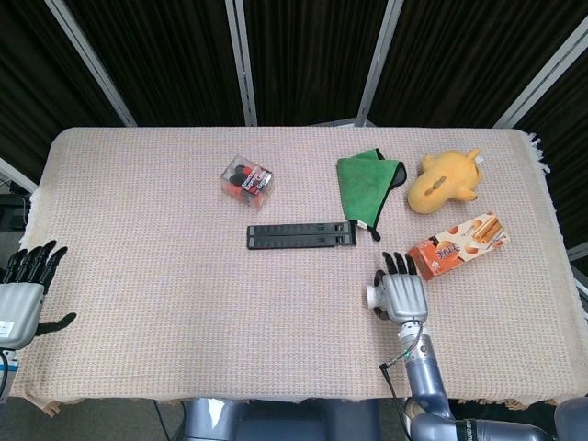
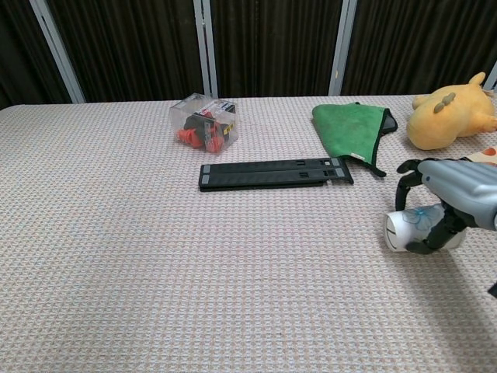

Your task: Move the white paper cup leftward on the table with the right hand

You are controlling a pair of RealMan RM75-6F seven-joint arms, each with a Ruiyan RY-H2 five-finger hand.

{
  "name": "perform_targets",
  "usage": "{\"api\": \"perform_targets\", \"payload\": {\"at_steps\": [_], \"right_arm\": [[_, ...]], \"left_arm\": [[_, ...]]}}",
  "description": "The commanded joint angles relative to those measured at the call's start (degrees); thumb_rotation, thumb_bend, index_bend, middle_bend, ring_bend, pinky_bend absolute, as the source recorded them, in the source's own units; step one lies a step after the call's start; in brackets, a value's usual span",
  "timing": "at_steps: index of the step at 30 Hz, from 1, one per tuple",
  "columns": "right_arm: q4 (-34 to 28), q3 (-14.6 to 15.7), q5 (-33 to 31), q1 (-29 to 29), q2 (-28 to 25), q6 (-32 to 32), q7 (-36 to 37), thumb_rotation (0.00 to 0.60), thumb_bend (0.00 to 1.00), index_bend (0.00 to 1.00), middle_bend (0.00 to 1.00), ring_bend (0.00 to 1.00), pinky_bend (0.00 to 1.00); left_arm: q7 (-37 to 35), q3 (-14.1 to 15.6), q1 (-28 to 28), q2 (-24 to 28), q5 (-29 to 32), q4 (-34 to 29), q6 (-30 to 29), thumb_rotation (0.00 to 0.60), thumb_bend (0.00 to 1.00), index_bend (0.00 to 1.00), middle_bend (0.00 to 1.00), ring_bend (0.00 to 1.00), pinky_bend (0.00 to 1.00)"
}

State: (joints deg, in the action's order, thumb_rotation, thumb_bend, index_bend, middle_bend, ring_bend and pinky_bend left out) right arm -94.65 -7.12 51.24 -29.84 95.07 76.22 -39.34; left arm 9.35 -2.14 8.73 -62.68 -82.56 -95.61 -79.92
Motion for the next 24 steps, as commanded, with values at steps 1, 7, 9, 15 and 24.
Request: {"api": "perform_targets", "payload": {"at_steps": [1,7,9,15,24], "right_arm": [[-3.28,-2.5,3.25,1.06,-0.61,0.3,7.72,0.6,0.23,0.47,0.12,0.0,0.0],[-7.51,-7.83,1.52,2.61,-1.29,-2.58,20.83,0.6,0.22,0.47,0.12,0.0,0.0],[-8.15,-9.11,0.63,2.95,-1.28,-3.71,24.19,0.6,0.22,0.47,0.12,0.0,0.0],[-9.83,-13.07,-4.26,3.77,-1.06,-8.66,34.4,0.6,0.15,0.47,0.12,0.0,0.0],[-6.25,-13.44,-6.99,2.63,1.44,-11.53,37.18,0.6,0.14,0.47,0.12,0.0,0.0]], "left_arm": [[0.03,0.0,-0.01,-0.01,-0.02,0.01,-0.04,0.6,0.0,0.0,0.0,0.0,0.0],[0.1,0.02,-0.05,-0.08,-0.06,0.06,-0.13,0.6,0.0,0.0,0.0,0.0,0.0],[0.11,0.02,-0.05,-0.1,-0.08,0.1,-0.15,0.6,0.0,0.0,0.0,0.0,0.0],[0.27,0.01,-0.04,-0.16,-0.09,0.13,-0.18,0.6,0.0,0.0,0.0,0.0,0.0],[0.42,-0.05,-0.04,-0.24,0.03,0.11,-0.2,0.6,0.0,0.0,0.0,0.0,0.0]]}}
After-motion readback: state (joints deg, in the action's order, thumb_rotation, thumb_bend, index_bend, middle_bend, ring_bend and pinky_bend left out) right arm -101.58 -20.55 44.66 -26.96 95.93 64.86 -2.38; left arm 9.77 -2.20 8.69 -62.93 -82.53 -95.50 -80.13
